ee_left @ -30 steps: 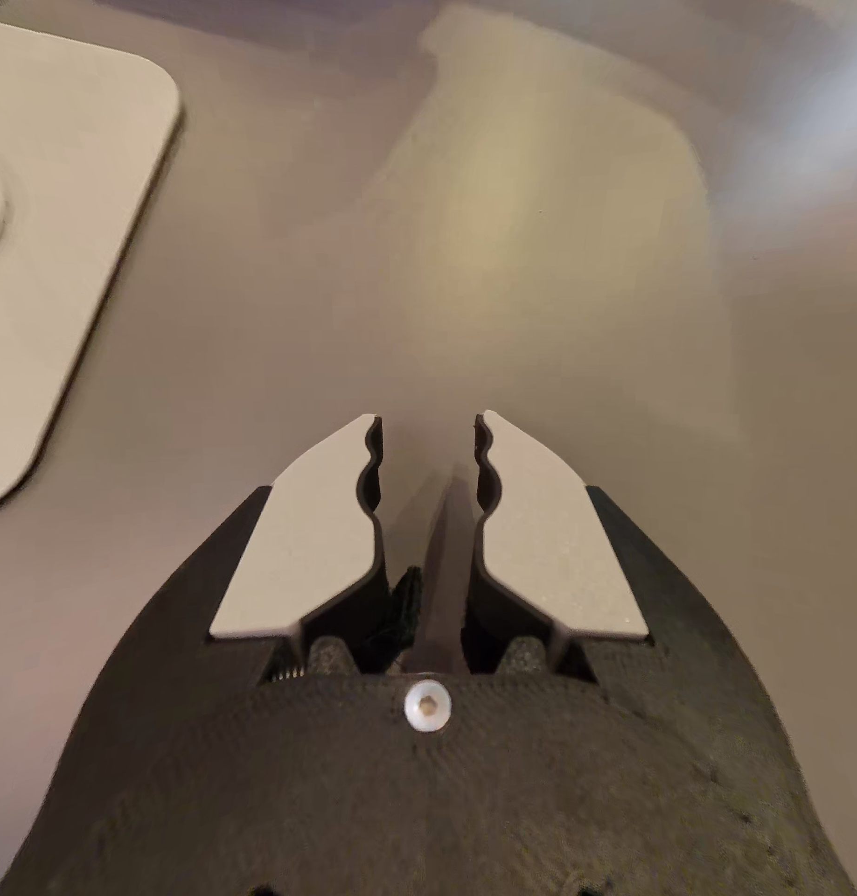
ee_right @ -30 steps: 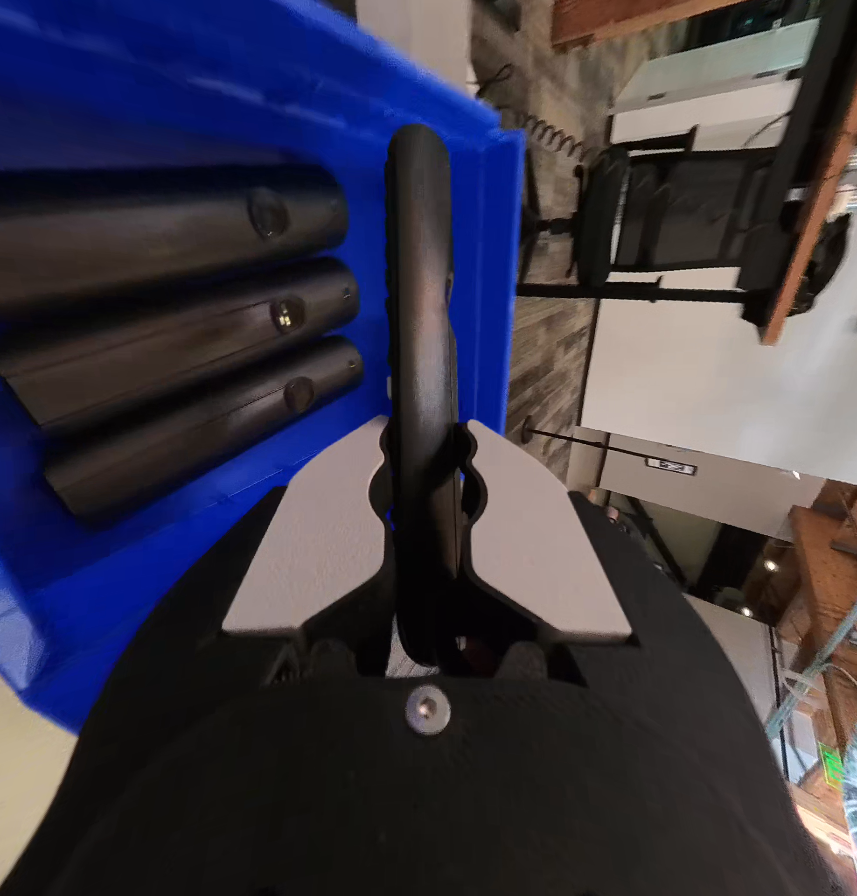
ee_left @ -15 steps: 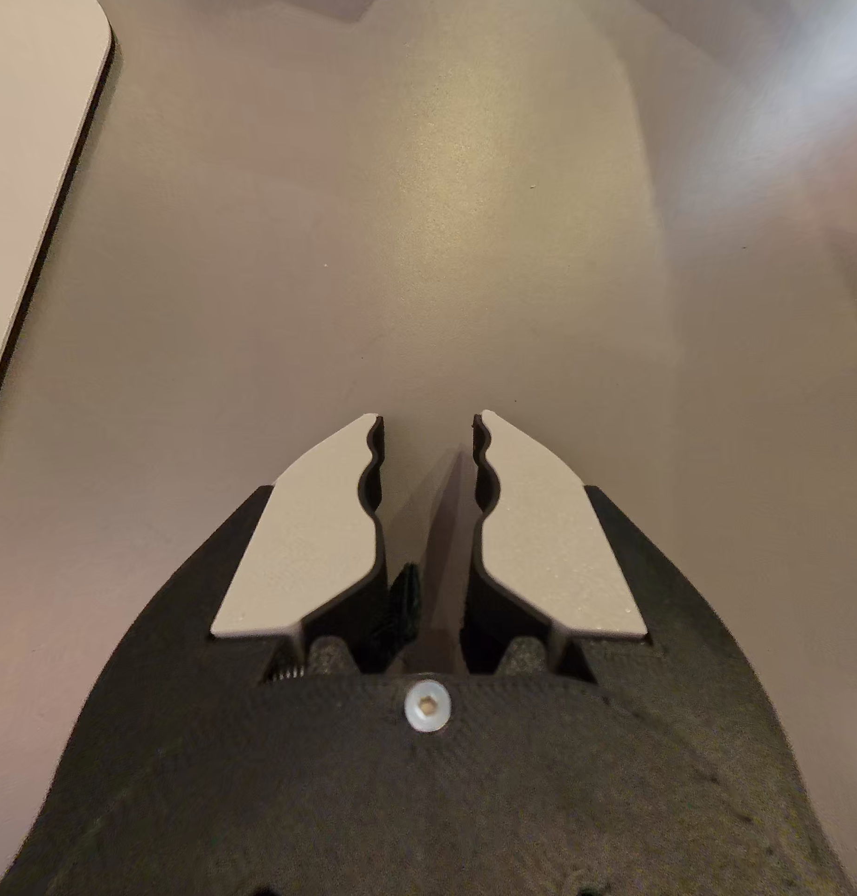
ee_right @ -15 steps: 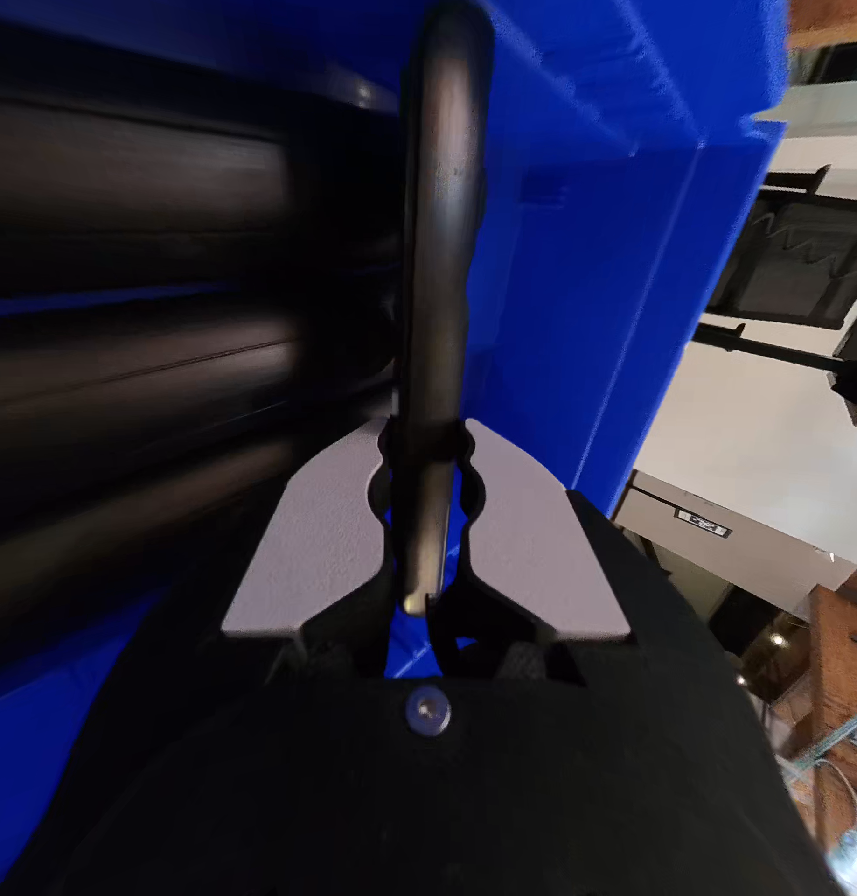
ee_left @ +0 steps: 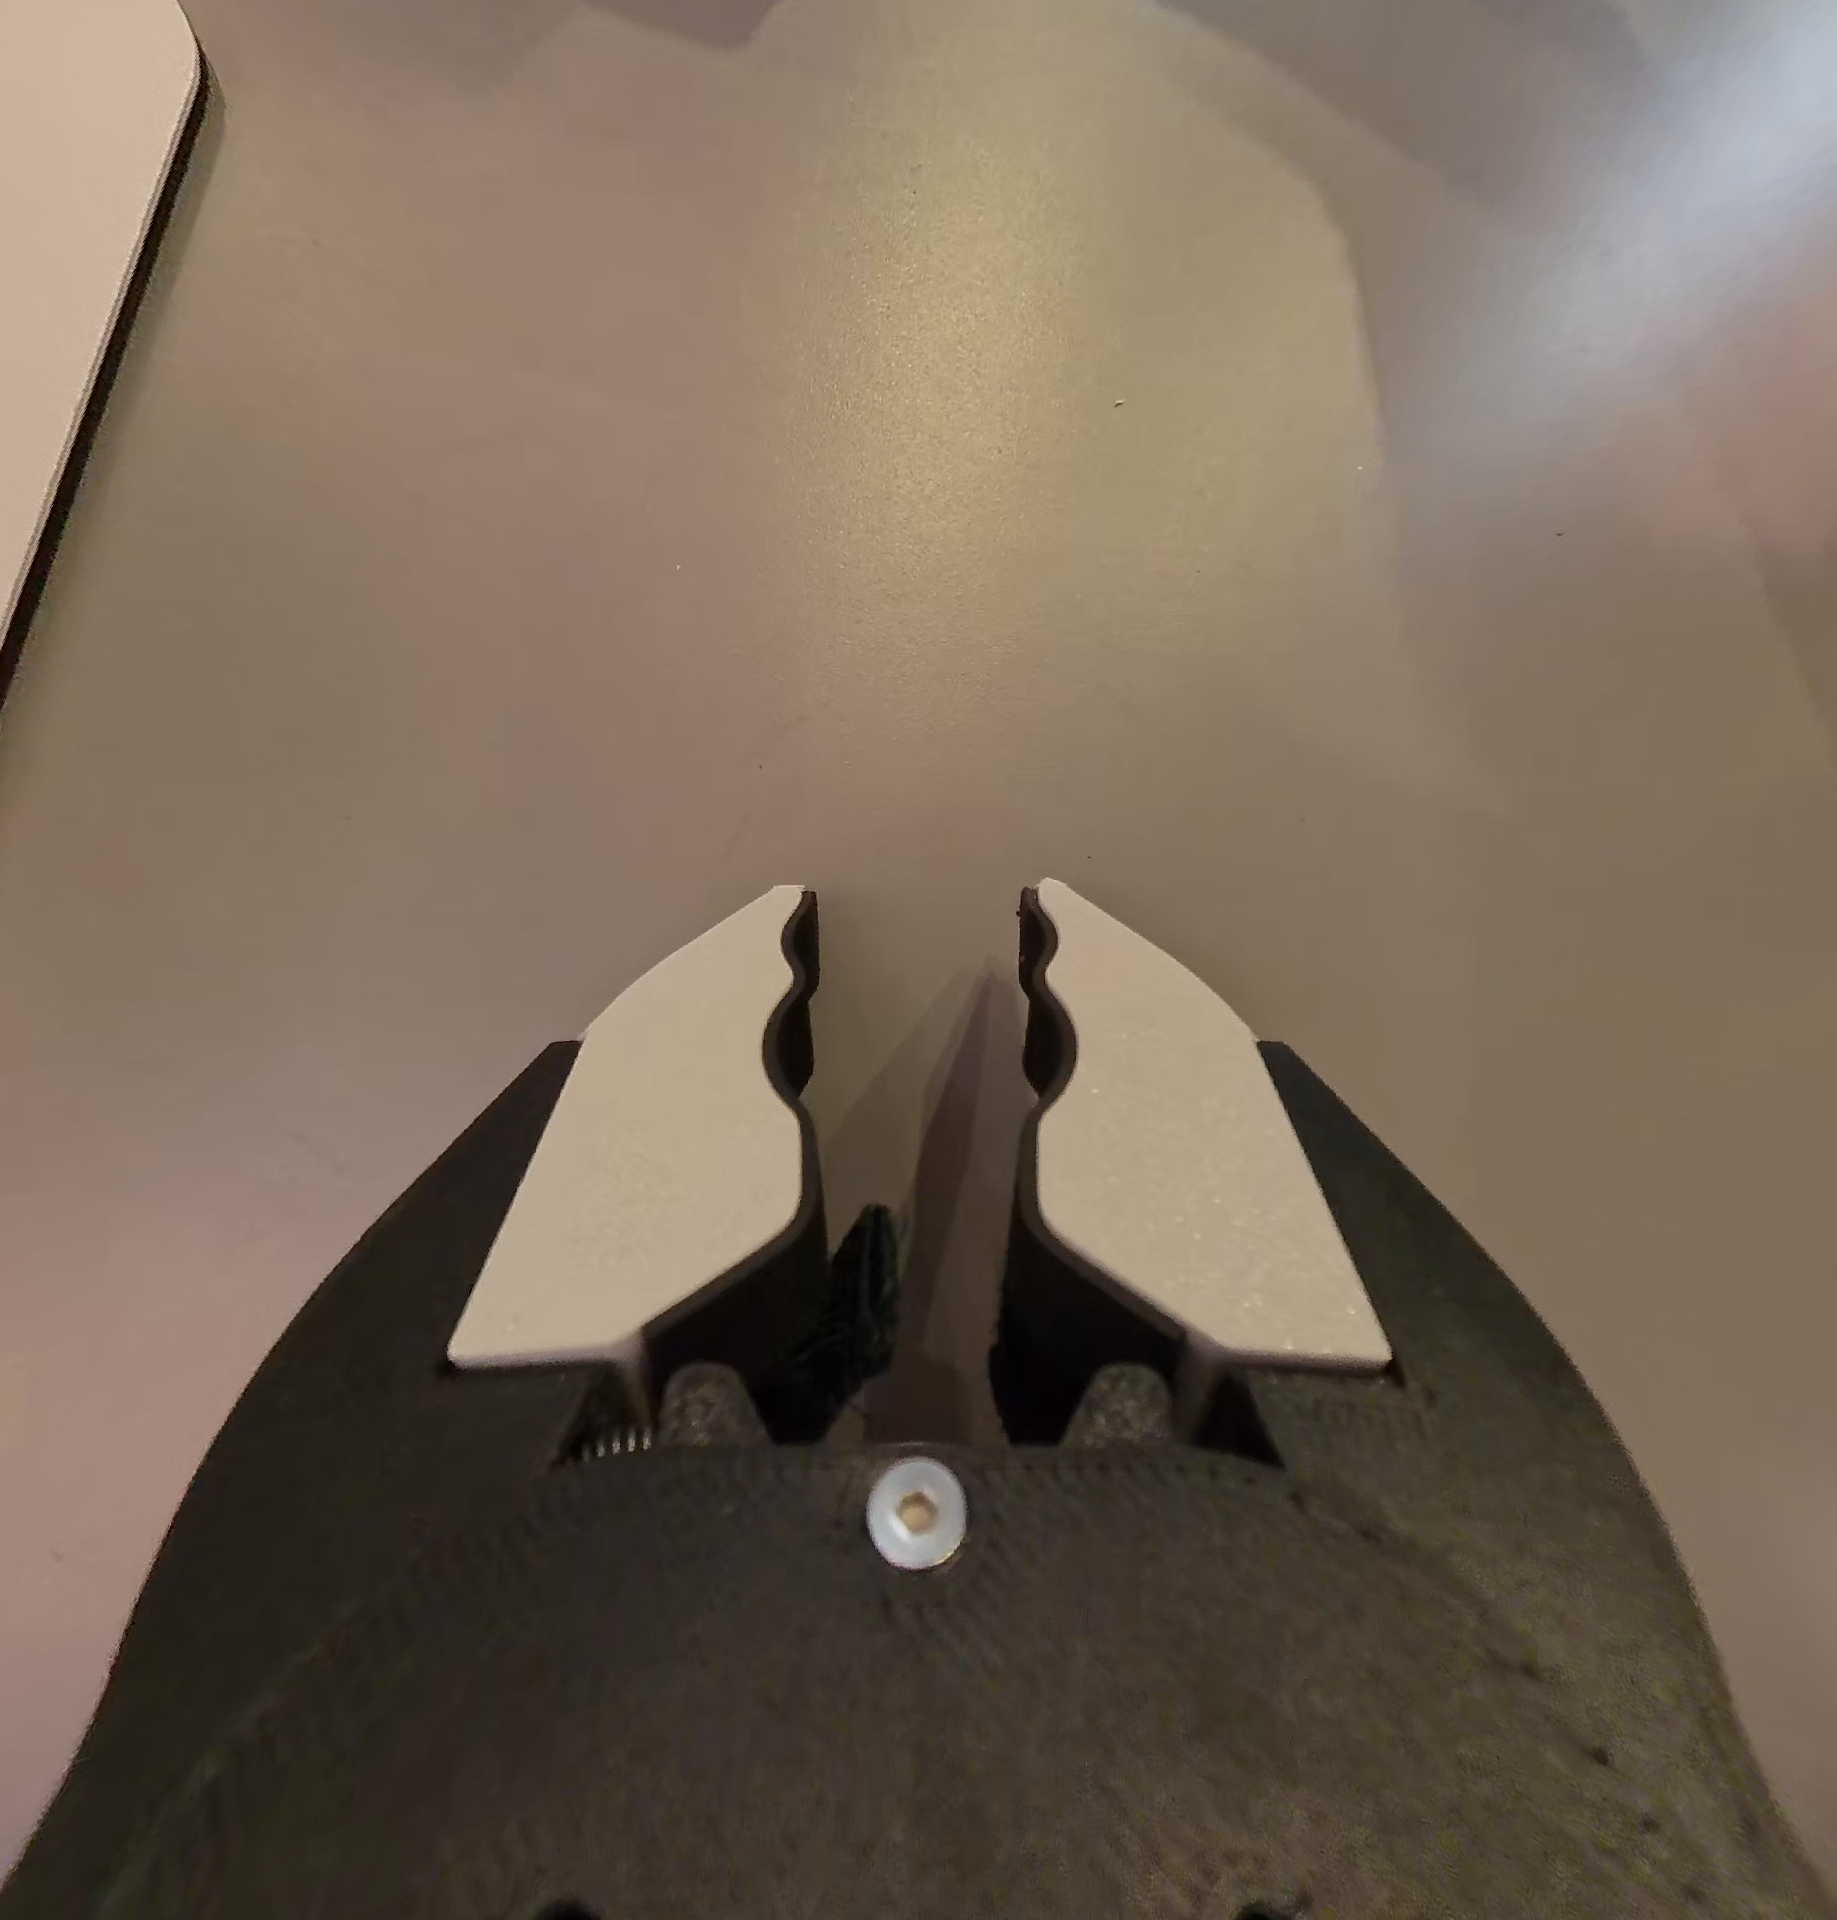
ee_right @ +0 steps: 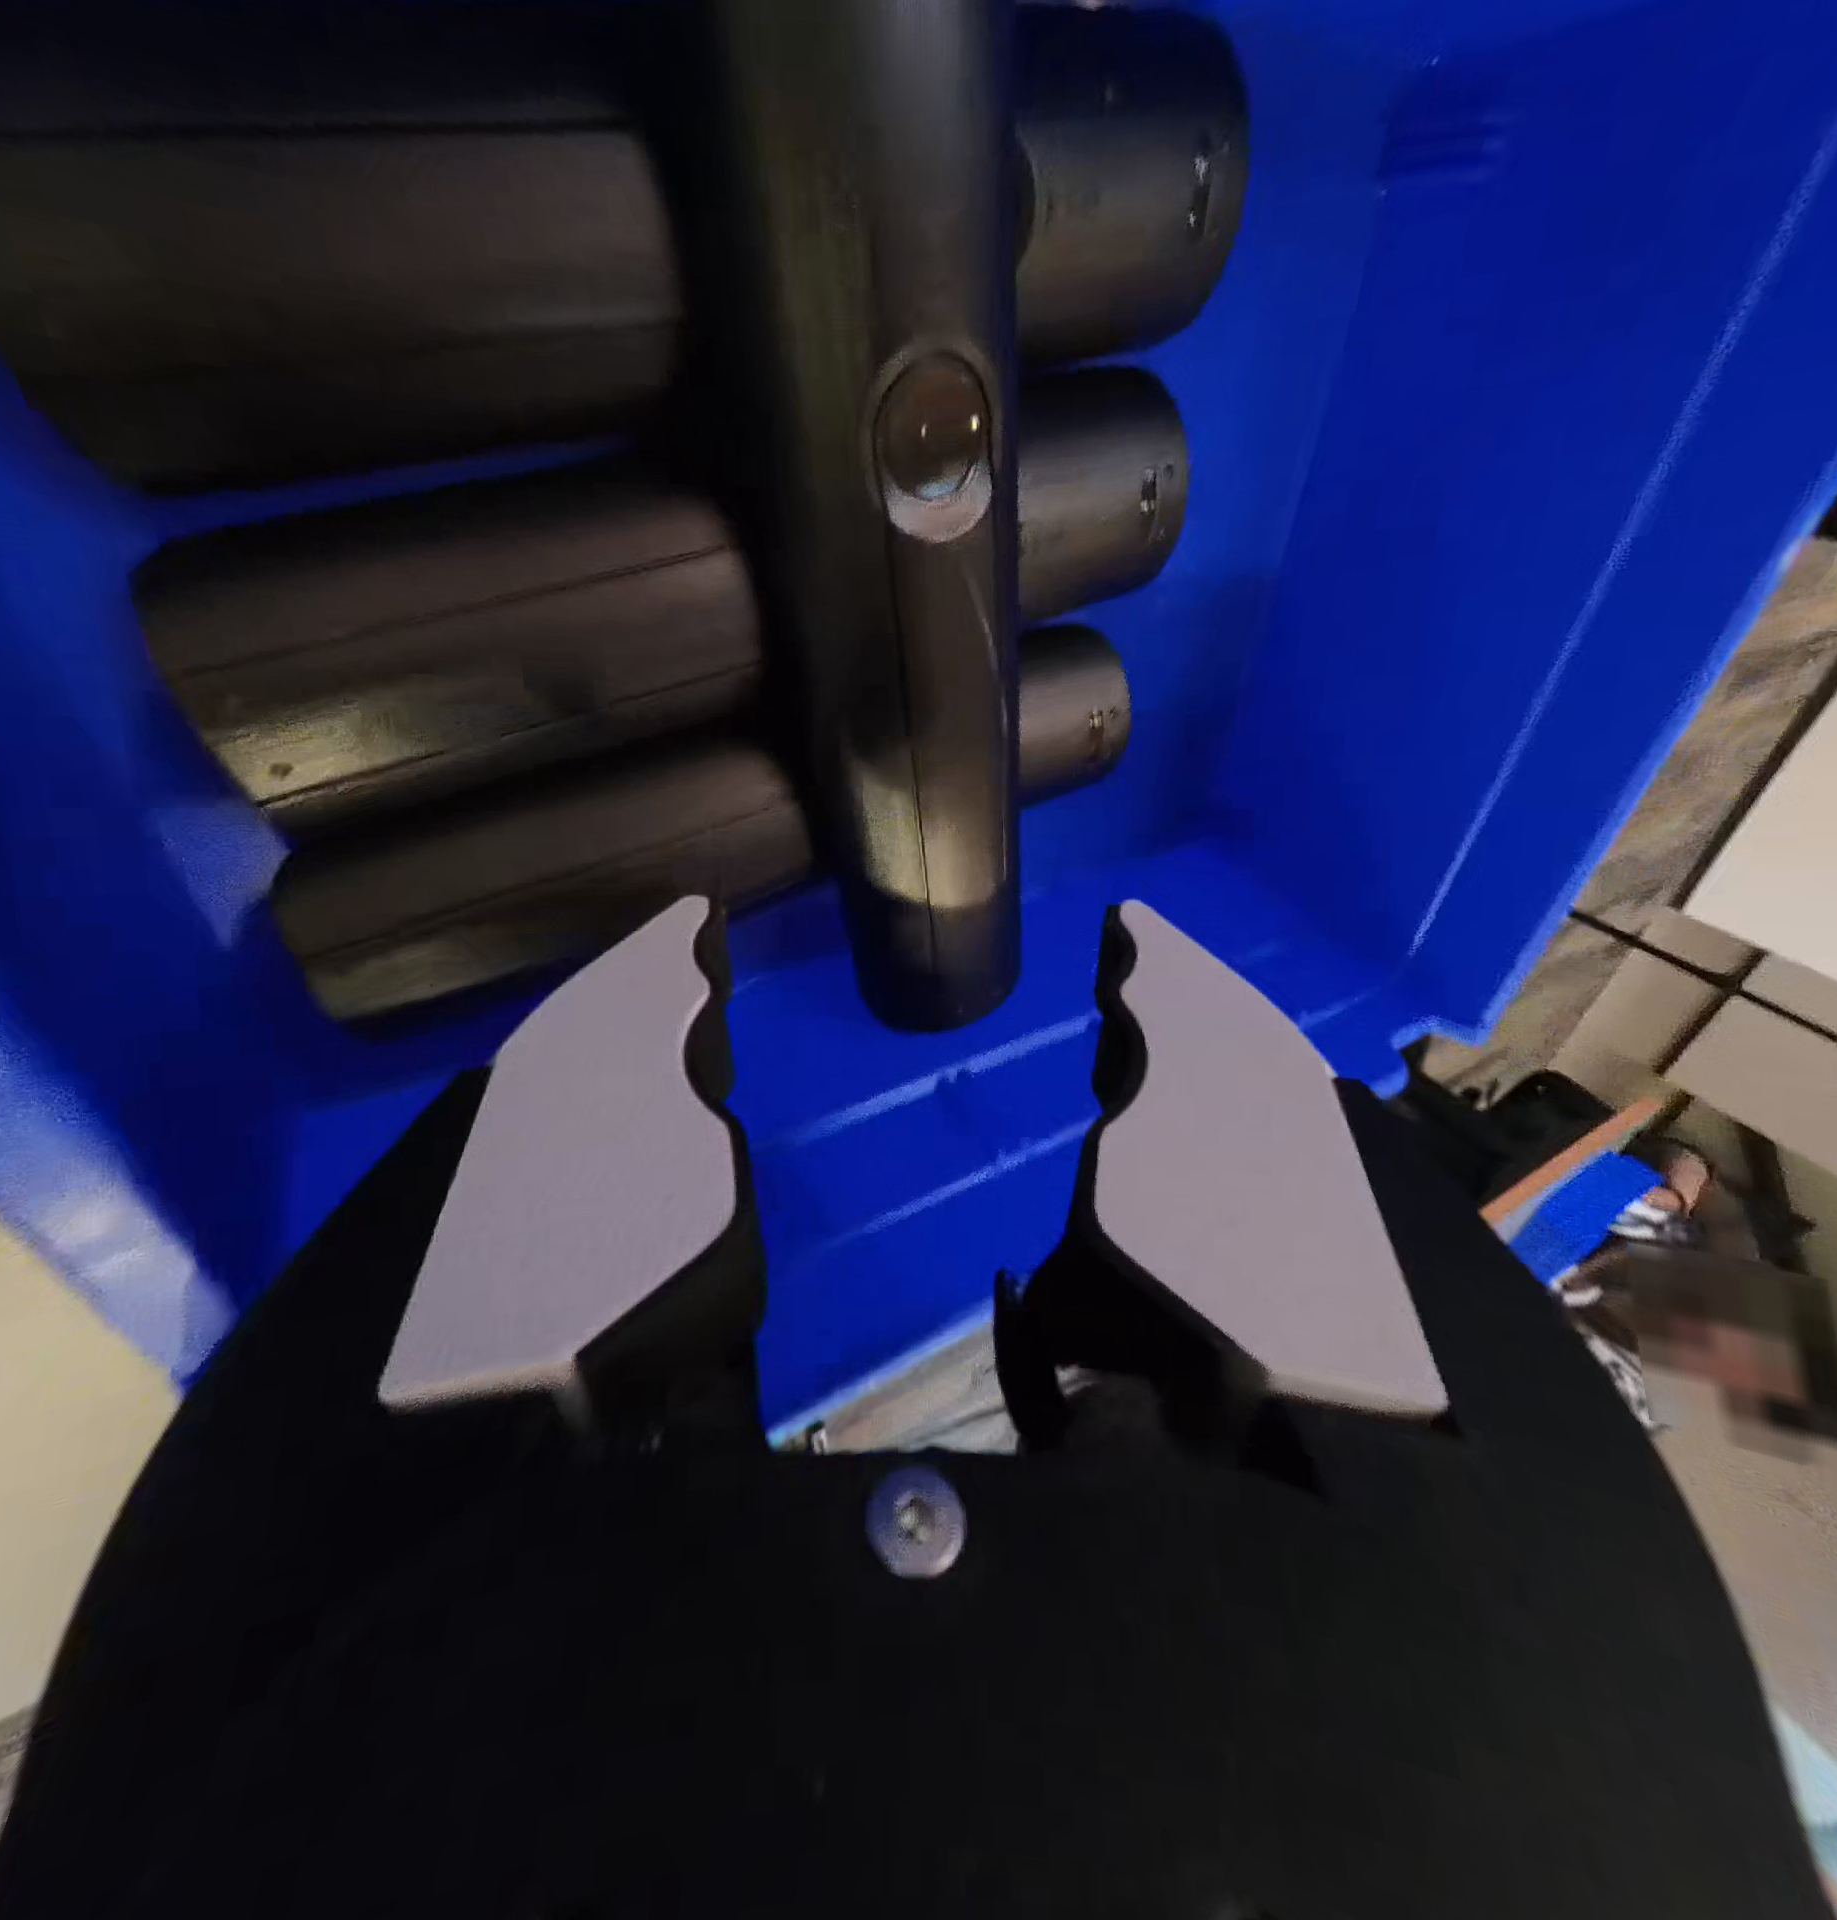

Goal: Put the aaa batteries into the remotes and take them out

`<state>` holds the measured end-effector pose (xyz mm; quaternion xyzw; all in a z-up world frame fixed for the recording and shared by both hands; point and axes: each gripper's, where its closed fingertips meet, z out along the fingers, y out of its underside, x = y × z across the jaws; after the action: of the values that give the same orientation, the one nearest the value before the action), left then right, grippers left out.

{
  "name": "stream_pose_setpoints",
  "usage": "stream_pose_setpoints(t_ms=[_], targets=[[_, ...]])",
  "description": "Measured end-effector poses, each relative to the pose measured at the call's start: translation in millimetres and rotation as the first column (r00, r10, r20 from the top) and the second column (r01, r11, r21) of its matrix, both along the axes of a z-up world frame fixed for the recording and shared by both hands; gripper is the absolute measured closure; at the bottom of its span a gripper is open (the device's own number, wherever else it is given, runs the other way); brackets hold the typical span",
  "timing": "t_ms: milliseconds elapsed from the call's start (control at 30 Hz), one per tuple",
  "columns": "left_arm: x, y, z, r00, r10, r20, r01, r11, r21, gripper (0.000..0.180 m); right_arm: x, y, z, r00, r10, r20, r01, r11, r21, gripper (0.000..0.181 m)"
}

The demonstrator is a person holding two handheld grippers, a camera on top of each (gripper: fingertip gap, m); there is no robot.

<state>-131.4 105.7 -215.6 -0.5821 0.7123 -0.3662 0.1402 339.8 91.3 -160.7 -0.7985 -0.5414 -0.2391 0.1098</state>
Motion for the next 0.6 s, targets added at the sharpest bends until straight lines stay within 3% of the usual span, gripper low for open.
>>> stream_pose_setpoints(t_ms=[67,133,267,333,433,600], targets=[[0,0,0,1.000,0.002,0.001,-0.002,1.000,0.003,0.143,-5,-6,18,1.000,-0.028,-0.009,0.029,0.998,0.054,0.114],[0,0,0,1.000,0.002,0.003,-0.002,1.000,0.017,0.142,-19,-12,42,0.988,-0.101,-0.117,0.118,0.983,0.143,0.115],[6,6,5,0.997,0.048,0.068,-0.054,0.994,0.091,0.144,-31,-40,79,0.929,-0.294,-0.225,0.354,0.882,0.310,0.112],[13,9,14,0.984,0.089,0.152,-0.112,0.982,0.152,0.144,-30,-63,87,0.876,-0.392,-0.282,0.477,0.790,0.385,0.112],[18,18,22,0.956,0.174,0.235,-0.230,0.944,0.238,0.135,-35,-89,89,0.762,-0.396,-0.513,0.635,0.613,0.470,0.112],[-7,60,70,0.824,0.369,0.430,-0.506,0.821,0.264,0.120,-11,-121,73,0.527,-0.294,-0.797,0.841,0.316,0.439,0.098]])
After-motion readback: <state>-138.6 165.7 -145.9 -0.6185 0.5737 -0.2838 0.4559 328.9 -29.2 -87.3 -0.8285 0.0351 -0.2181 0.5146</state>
